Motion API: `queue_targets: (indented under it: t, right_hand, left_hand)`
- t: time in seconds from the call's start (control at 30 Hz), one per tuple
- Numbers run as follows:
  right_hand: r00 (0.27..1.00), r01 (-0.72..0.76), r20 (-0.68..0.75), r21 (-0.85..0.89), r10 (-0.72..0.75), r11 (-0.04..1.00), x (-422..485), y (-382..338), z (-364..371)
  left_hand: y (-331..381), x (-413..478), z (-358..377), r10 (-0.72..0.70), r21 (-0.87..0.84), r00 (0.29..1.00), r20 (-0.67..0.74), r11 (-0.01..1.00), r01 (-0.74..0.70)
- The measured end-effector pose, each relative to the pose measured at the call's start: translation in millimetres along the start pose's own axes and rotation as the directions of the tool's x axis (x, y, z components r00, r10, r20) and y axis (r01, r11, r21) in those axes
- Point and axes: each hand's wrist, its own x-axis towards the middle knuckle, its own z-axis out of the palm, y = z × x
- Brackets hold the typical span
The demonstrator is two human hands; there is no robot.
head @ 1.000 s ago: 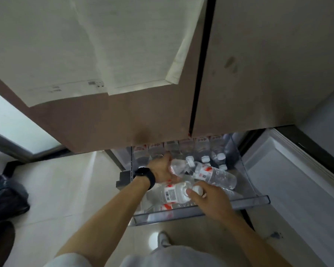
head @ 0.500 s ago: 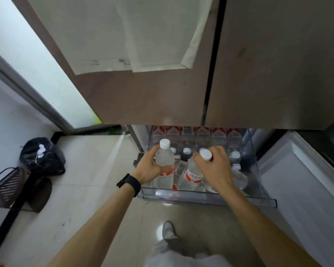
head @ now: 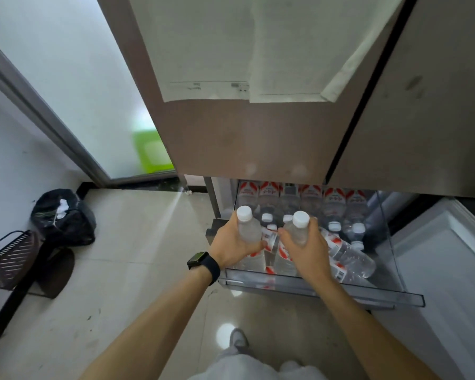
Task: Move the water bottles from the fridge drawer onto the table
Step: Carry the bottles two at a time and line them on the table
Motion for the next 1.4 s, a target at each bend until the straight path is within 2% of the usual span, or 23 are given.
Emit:
queue_targets:
  t: [0.13,0.43,0.57,0.67,0.8,0.97,1.1,1.2,1.4]
  right_hand:
    - [0.999,-0.036,-0.038,-0.056,0.034,0.998,-2,-1,2]
    - [0.993,-0.065,-0.113,-0.202,0.043,0.977,0,-11,-1]
    - [0.998,-0.036,-0.064,-0.255,0.02,0.966,-10,-10,3]
    - [1.0,-0.021,-0.003,-0.182,0.021,0.983,-10,-19,-9]
    - [0.995,0.096,-0.027,-0.098,-0.099,0.991,-24,-40,-39]
    - [0.964,0.267,0.006,-0.01,-0.267,0.964,-60,-93,-60]
    - [0.905,0.394,0.168,0.018,-0.391,0.919,-111,-123,-47]
    - [0.831,0.475,0.315,0.03,-0.459,0.88,-153,-139,-18]
    - [0.601,0.61,0.603,0.079,-0.525,0.789,-252,-151,72]
  left_hand:
    - [-13,-1,1,0.018,-0.033,0.998,-0.062,0.999,-0.02]
    - [-10,-5,5,0.028,0.007,0.996,-0.082,1.0,-0.028]
    - [1,-19,12,0.021,0.007,0.991,-0.132,1.0,-0.021]
    - [17,-34,13,0.09,0.078,0.982,-0.167,0.994,-0.078]
    - [41,-65,-5,0.161,0.06,0.938,-0.308,0.987,-0.15]
    - [58,-131,-42,0.237,0.085,0.817,-0.526,0.97,-0.227]
    - [47,-204,-70,0.196,0.113,0.747,-0.635,0.981,-0.161]
    - [19,-261,-86,0.156,0.125,0.707,-0.69,0.988,-0.095]
    - [-58,-395,-104,-0.004,0.115,0.617,-0.787,0.981,0.154]
